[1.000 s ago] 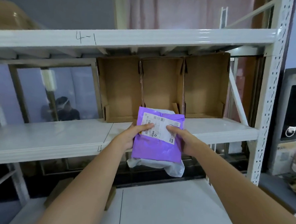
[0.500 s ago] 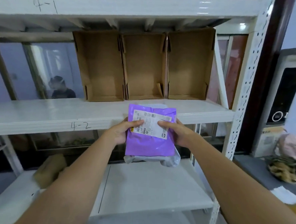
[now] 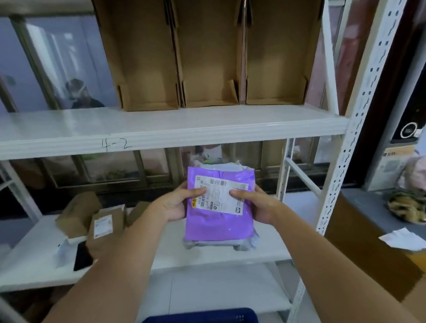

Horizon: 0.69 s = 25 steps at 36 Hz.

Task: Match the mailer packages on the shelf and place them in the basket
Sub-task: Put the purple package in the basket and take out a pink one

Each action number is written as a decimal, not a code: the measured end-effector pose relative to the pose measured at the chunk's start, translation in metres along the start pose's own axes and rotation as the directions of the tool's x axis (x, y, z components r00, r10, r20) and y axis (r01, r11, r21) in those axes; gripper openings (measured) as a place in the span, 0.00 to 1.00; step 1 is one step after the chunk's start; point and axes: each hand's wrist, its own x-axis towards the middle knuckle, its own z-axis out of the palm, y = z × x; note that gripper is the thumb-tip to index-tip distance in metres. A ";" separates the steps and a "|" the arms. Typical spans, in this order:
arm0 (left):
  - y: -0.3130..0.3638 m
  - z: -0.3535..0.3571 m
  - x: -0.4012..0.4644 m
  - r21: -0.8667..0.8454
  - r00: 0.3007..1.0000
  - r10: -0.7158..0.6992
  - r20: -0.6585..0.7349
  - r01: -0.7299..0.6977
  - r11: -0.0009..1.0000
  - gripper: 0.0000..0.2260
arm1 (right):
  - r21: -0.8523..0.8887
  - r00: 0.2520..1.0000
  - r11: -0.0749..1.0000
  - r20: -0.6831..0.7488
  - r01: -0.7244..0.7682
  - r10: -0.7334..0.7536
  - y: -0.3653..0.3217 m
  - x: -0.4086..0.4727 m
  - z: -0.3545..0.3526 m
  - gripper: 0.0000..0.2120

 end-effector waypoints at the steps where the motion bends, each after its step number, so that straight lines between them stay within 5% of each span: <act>1: -0.008 -0.006 0.001 0.005 1.000 -0.015 0.005 0.015 1.000 0.47 | 0.007 1.000 1.000 -0.013 -0.005 0.005 0.012 0.004 -0.002 0.36; 8: -0.054 -0.030 0.017 -0.051 0.994 -0.105 -0.027 0.103 0.993 0.45 | 0.034 0.998 0.998 -0.035 -0.045 0.046 0.061 0.013 -0.011 0.35; 12: -0.076 -0.036 0.024 -0.075 0.985 -0.136 -0.104 0.129 0.989 0.22 | 0.012 0.996 0.997 -0.040 -0.078 0.079 0.081 0.017 -0.021 0.34; 17: -0.107 -0.041 0.029 -0.081 0.964 -0.195 -0.179 0.183 0.980 0.32 | -0.005 0.989 0.992 -0.080 -0.129 0.128 0.112 0.020 -0.028 0.38; 25: -0.142 -0.064 0.049 -0.093 0.954 -0.244 -0.176 0.231 0.968 0.29 | 0.071 0.978 0.983 -0.105 -0.171 0.178 0.151 0.036 -0.043 0.30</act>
